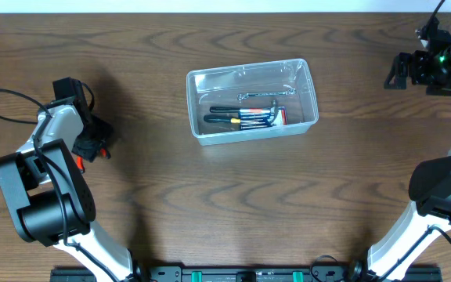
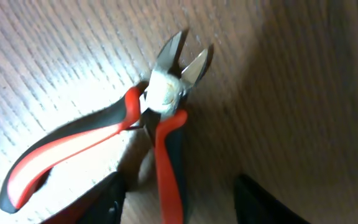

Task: Pack container
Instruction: 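Lower the left gripper and grasp the red-black pliers at the joint, then carry the pliers with the left gripper into the container and release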

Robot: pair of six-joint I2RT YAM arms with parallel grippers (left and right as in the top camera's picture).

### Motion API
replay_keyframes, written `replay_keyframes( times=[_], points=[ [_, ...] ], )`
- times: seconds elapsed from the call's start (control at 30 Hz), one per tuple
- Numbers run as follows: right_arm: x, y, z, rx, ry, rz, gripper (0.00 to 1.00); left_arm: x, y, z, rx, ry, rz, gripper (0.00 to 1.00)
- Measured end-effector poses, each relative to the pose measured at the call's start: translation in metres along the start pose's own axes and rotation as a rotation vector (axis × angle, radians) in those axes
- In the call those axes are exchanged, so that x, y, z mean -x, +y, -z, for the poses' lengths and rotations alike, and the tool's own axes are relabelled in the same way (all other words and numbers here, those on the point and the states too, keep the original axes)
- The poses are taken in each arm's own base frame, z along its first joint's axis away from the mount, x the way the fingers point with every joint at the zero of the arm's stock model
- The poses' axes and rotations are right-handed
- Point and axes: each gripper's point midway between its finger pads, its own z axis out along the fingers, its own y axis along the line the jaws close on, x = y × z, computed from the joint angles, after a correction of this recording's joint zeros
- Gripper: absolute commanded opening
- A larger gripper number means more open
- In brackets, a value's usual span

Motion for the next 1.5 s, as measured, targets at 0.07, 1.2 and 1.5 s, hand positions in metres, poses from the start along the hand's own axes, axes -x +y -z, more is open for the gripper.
replay_keyframes(
  times=[0.07, 1.2, 1.5],
  points=[
    [0.0, 0.0, 0.0, 0.0, 0.0, 0.0, 0.99, 0.001, -0.001, 0.0, -0.004, -0.004, 0.0, 0.49],
    [0.0, 0.0, 0.0, 0.0, 0.0, 0.0, 0.99, -0.002, 0.014, 0.0, 0.068, -0.002, 0.025, 0.19],
    [0.0, 0.0, 0.0, 0.0, 0.0, 0.0, 0.99, -0.002, 0.017, 0.001, 0.086, -0.007, 0.026, 0.06]
  ],
)
